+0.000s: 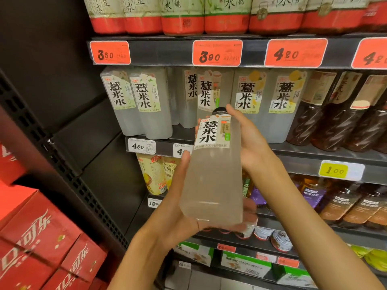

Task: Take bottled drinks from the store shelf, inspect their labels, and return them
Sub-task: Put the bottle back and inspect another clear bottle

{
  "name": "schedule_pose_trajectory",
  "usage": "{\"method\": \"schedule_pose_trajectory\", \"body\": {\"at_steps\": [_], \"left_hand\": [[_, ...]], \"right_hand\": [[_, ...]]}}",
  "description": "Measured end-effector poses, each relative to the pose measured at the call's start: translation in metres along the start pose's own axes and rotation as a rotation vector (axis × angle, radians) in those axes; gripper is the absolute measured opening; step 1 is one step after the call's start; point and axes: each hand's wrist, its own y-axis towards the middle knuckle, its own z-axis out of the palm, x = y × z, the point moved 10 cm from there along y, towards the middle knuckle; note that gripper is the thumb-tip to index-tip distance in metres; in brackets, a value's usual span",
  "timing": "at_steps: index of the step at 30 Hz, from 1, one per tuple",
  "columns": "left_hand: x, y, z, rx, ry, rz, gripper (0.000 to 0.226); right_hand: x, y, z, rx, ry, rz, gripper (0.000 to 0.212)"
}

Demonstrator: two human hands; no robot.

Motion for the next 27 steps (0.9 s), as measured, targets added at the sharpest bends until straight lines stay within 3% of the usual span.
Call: {"method": "schedule_pose_trajectory", "body": {"at_steps": [4,10,13,15,17,18,21,23,25,27], "left_hand": [[-0.018,-0.011,0.012,0.031,-0.153,0.110,0.066],[-0.027,-0.019,0.018,0.013,-0.415,0.145,0.067],[-0.030,-0.014,0.025,-0.030,-0.417,0.145,0.058],[-0.034,-0.008,0.018,-0.122,-0.250,0.249,0.053],[-0.018,-0.013,-0.024,-0.403,-0.128,0.189,0.076],[-0.011,-0.017,-0.035,-0.441,-0.149,0.183,0.080],[-0.003,-0.014,-0.010,-0.204,-0.161,0.137,0.085],[-0.002,-0.012,-0.005,-0.142,-0.162,0.134,0.081],[0.000,-0.013,-0.014,-0.144,-0.096,0.142,0.073],[0.000,-0.014,-0.020,-0.192,0.046,0.112,0.077]], "right_hand": [[-0.015,0.003,-0.006,-0.116,-0.012,0.081,0.059],[-0.043,0.013,-0.022,-0.145,-0.120,0.143,0.046],[-0.047,0.013,-0.019,-0.126,-0.136,0.156,0.039],[-0.046,0.012,-0.015,-0.126,-0.158,0.165,0.047],[-0.041,0.012,-0.004,-0.066,-0.163,0.154,0.062],[-0.038,0.011,0.006,-0.002,-0.158,0.135,0.065],[-0.025,0.009,0.031,0.174,-0.090,0.074,0.067],[-0.015,0.005,0.045,0.281,-0.071,0.045,0.058],[-0.007,-0.001,0.055,0.374,-0.139,0.009,0.049],[-0.002,-0.007,0.060,0.440,-0.210,-0.018,0.048]]}}
